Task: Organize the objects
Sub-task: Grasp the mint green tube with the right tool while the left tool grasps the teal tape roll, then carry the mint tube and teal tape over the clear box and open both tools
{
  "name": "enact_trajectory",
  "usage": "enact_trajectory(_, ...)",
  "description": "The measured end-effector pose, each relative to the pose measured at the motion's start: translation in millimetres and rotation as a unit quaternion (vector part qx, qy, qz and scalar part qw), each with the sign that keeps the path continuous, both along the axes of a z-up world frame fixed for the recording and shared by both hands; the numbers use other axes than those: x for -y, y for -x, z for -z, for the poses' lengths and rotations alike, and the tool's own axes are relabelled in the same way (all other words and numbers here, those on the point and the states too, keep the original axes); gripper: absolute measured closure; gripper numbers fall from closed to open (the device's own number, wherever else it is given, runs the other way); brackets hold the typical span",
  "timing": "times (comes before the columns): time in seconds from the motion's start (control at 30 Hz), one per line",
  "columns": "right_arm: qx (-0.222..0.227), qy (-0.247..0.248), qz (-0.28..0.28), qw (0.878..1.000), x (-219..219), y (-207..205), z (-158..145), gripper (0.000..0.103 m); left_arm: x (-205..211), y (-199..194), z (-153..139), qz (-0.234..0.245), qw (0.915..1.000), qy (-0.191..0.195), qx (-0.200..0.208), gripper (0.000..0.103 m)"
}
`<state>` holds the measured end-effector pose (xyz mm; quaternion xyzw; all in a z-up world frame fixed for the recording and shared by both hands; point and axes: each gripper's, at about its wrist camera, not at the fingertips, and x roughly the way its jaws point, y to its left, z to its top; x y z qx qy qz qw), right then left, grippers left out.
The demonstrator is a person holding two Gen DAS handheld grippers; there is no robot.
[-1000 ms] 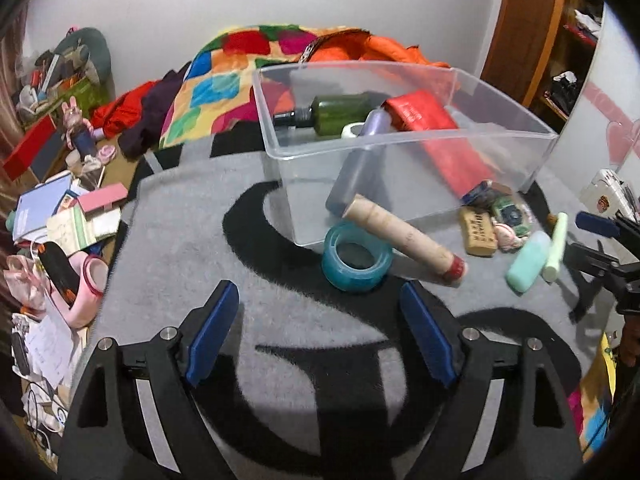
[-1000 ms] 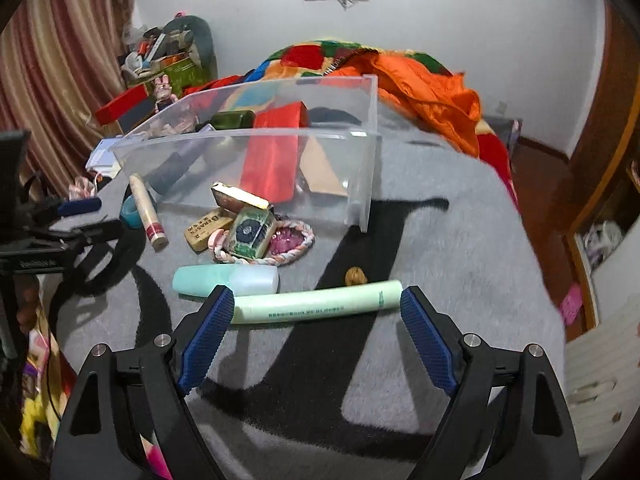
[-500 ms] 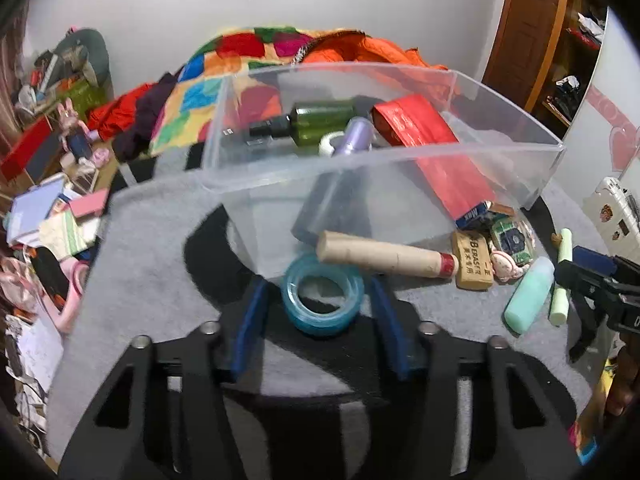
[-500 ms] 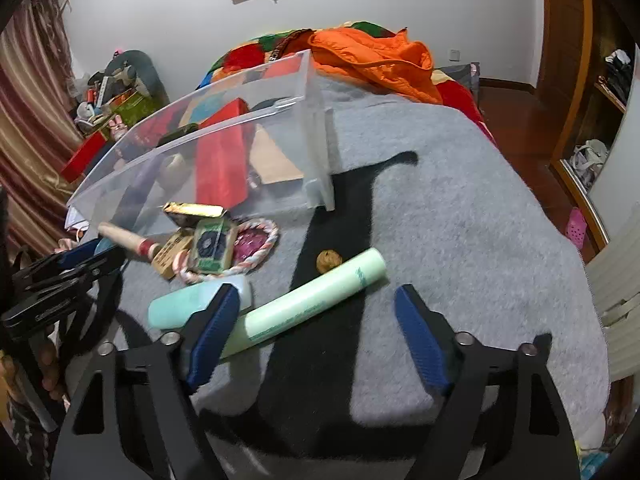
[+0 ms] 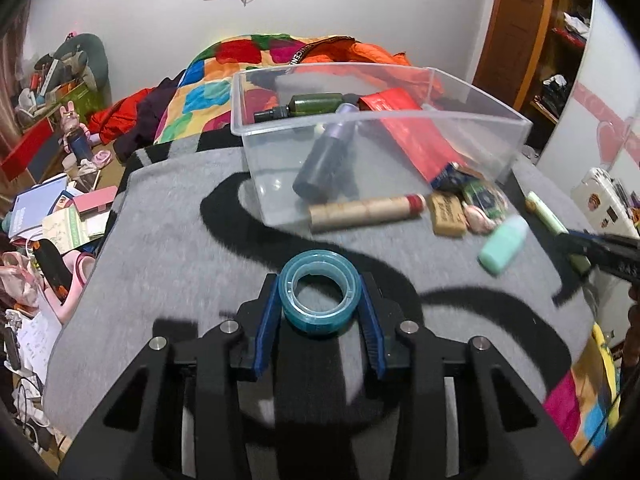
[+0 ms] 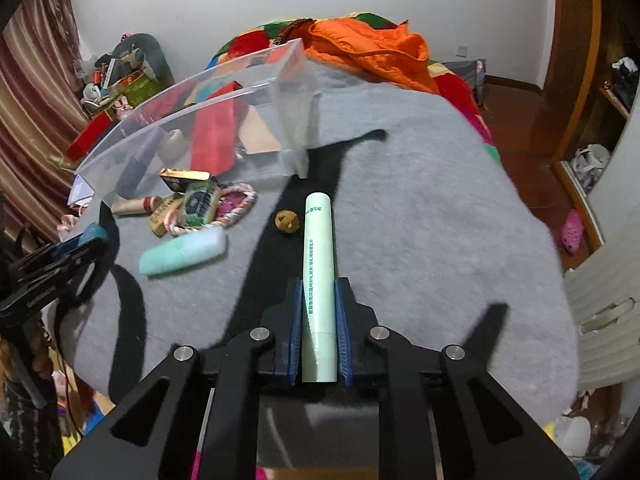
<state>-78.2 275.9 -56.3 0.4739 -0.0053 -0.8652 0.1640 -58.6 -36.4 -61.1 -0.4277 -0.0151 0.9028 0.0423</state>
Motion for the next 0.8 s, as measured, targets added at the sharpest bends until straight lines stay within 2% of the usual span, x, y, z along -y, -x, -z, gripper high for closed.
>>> enact_trajectory(0.17,-0.015,-0.003,0.008,1.000,1,-2,-3,0.089,-2,-12,-10,0.002,0.9998,-0.012,-0.013,0.065)
enact_trajectory(0.37,-0.057,0.004,0.009,0.998,2,-8,-26,0.089,-3,-16,-37,0.004,0.9985,-0.017,-0.051,0.065)
enact_trajectory(0.6,-0.114,0.024,-0.005,0.993,10,-5,-66,0.089,2,-5,-66,-0.005,0.9955,-0.026,-0.091,0.065)
enact_trajectory(0.8,-0.152,0.023,-0.027,0.988,32,14,-85,0.089,6,14,-79,-0.015,0.9937,-0.027,-0.107,0.065)
